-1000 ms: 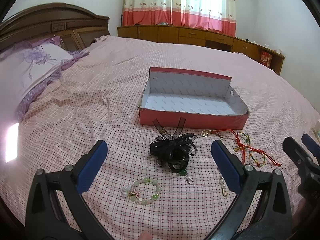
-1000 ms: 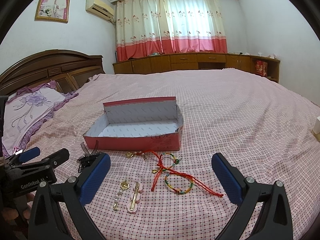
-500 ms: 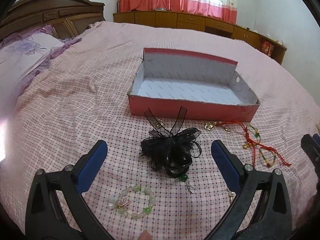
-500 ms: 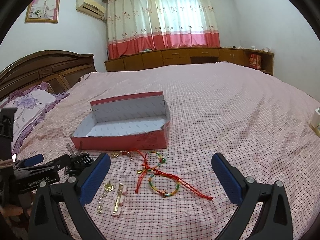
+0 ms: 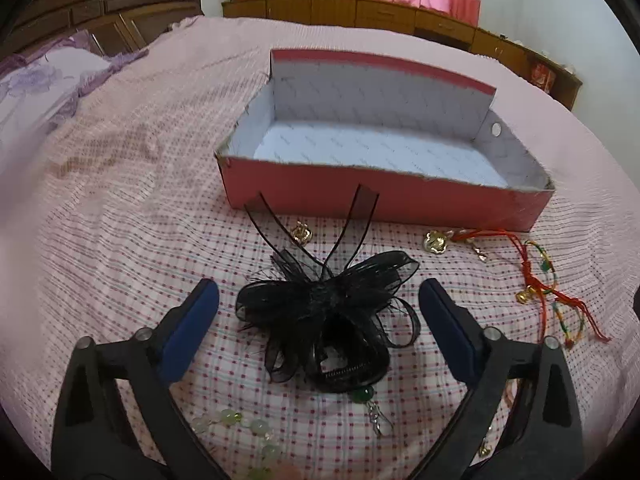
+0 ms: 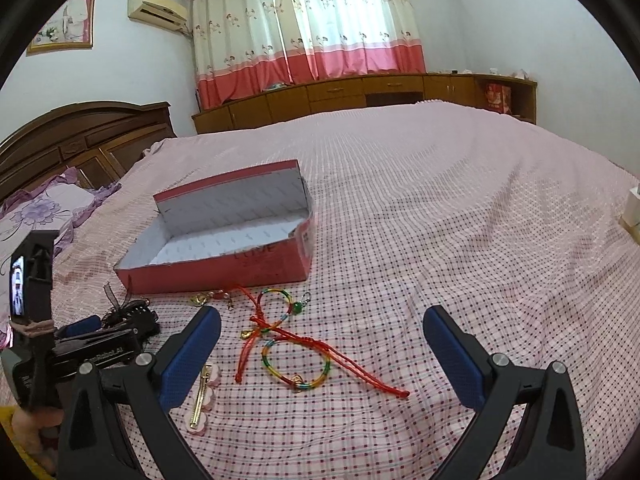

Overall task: Organize jewelry
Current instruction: 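Move the left tool to the black feathered hair clip and close on it, then lift the black hair clip with the left tool while the right tool grasps the red string bracelet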

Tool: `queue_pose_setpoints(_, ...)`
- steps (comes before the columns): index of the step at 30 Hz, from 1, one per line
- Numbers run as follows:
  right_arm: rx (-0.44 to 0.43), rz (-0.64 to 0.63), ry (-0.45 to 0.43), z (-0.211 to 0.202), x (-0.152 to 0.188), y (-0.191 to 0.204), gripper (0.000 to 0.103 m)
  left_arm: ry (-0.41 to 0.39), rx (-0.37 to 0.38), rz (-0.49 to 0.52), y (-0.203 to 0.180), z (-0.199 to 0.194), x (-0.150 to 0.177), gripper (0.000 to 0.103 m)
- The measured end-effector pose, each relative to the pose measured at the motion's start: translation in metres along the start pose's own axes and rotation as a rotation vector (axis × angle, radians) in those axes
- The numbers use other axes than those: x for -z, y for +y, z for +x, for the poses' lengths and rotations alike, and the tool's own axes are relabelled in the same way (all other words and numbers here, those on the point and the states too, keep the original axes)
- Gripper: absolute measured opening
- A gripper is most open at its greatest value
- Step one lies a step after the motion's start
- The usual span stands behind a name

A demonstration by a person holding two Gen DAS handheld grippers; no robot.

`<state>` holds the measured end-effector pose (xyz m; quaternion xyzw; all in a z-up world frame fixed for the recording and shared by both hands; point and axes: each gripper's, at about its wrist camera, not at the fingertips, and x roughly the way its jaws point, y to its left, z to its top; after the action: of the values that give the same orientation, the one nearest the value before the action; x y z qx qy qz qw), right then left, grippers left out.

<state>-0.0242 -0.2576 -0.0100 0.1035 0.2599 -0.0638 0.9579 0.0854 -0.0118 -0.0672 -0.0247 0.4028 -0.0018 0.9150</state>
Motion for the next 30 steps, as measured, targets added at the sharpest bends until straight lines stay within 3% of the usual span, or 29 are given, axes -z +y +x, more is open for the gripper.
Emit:
queue_pose_setpoints(10,-0.001,0.011,0.019,0.006,0.003,-0.003,0.103,0.027,0.007,0.012,-0.004,0.007,0.003,0.060)
queue_pose_setpoints(30,-0.042,-0.025,0.029,0.003,-0.008,0.015,0.103,-0.075,0.030,0.056,0.007,-0.045,-0.001,0.058)
